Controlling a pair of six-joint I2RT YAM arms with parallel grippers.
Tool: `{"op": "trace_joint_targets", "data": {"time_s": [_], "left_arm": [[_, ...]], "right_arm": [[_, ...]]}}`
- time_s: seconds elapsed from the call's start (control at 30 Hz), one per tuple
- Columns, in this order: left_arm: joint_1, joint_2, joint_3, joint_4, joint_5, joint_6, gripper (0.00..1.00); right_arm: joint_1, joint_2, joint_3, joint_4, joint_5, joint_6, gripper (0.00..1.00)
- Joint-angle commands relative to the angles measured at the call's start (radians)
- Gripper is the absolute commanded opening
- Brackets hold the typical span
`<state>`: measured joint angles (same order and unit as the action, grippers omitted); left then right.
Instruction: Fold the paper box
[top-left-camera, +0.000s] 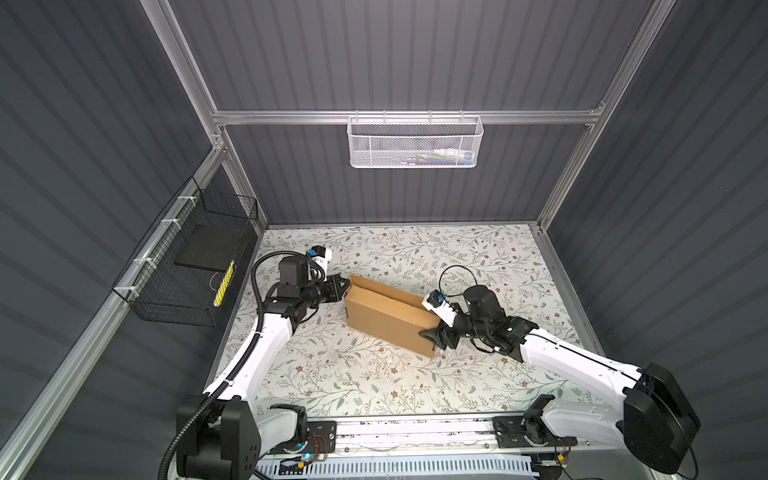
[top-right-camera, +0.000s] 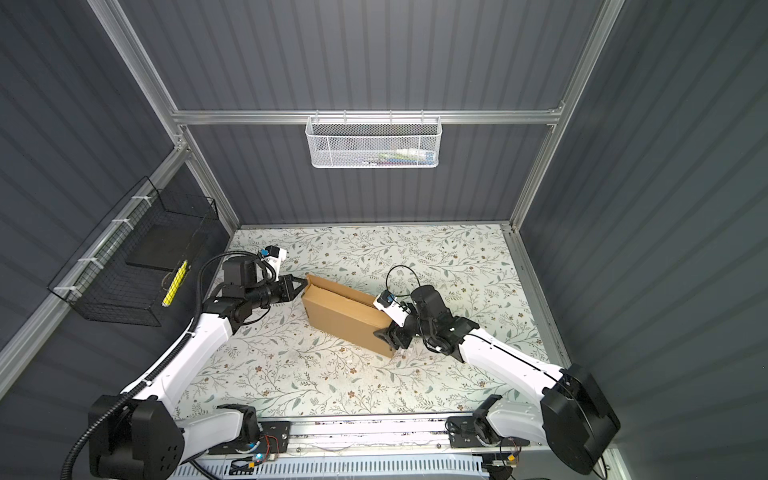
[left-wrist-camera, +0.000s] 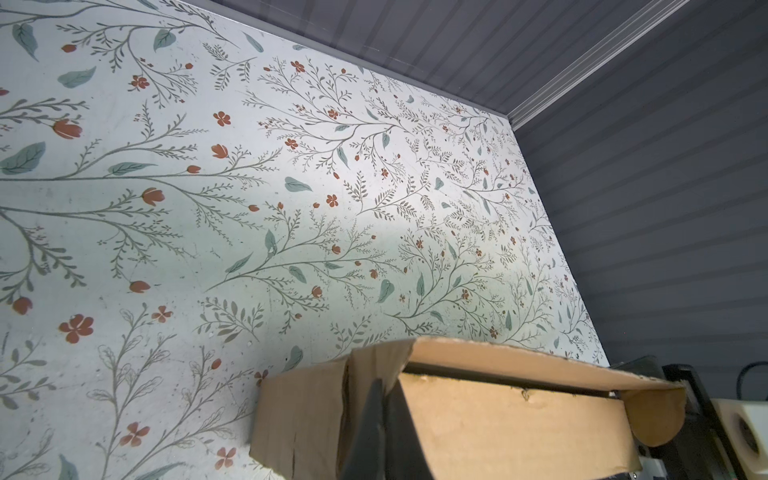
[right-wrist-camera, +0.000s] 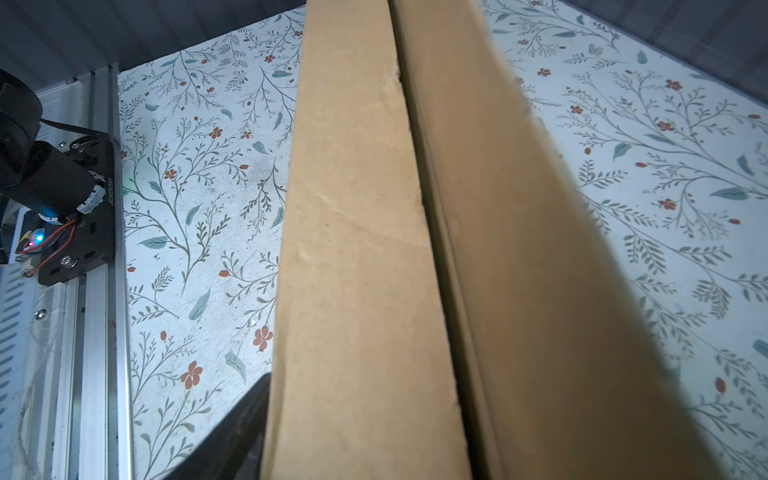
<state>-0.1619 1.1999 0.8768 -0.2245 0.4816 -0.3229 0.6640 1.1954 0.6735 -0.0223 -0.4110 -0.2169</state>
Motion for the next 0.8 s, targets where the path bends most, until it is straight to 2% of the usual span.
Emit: {"op": "trace_joint_targets", "data": {"time_s": [0.0,0.4,0.77], "left_arm": [[-0.010,-0.026,-0.016,-0.026,-0.026,-0.007,0.05],[-0.024,-0.028,-0.031,-0.011,-0.051,-0.015,0.03],[-0.030,-0.023,-0.033,-0.001,-0.060,-0.019,0.02]], "right_arm": [[0.004,-0.028,-0.015,0.007,0.007,0.003,0.71],[0.002,-0.133,-0.032,-0.018,0.025,0.022,0.72],[0.000,-0.131,-0.033,-0.034,0.027,0.018,0.68]]}}
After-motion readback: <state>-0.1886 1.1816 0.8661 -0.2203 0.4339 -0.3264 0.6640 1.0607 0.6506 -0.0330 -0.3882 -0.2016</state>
